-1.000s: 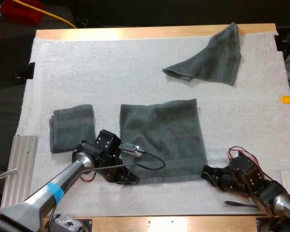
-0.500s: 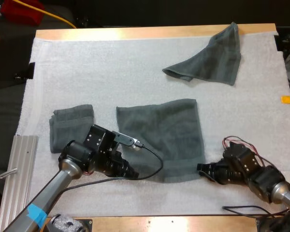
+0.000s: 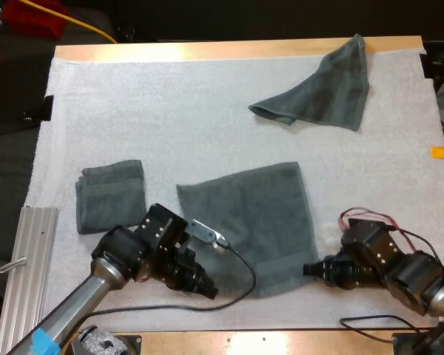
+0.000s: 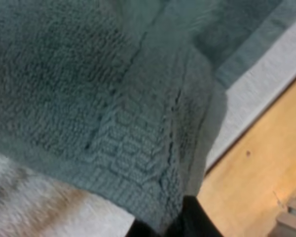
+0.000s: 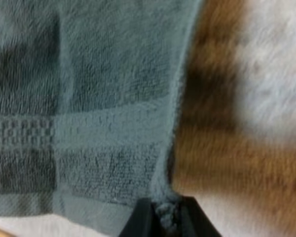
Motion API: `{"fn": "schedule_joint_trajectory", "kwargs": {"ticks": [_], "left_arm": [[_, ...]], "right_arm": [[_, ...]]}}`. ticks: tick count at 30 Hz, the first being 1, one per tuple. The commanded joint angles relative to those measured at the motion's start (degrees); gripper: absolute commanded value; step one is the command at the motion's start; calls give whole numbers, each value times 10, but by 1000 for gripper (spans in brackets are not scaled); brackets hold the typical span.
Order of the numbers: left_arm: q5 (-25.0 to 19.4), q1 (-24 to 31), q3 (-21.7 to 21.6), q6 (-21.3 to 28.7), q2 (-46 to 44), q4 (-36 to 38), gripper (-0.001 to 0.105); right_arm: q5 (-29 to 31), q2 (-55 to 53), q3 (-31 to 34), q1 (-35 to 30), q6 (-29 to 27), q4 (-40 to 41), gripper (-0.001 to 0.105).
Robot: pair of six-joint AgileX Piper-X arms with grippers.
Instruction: Pick towel from pile, fold and stack
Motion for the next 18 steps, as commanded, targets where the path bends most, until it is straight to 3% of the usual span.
{"fn": "schedule_joint_trajectory", "kwargs": {"ticks": [1, 7, 13, 18], "left_arm": [[-6, -12, -4, -7, -6, 14, 0], [-35, -53, -4, -4, -8, 47, 0], [-32, -52, -3, -1, -5, 47, 0], [12, -18, -1, 18, 29, 43, 0]], "right_arm": [[12, -7, -4, 15, 6, 21, 2], [64, -32, -4, 85, 52, 43, 2], [100, -34, -4, 89, 99, 23, 2], [104, -32, -4, 89, 136, -30, 2]]}}
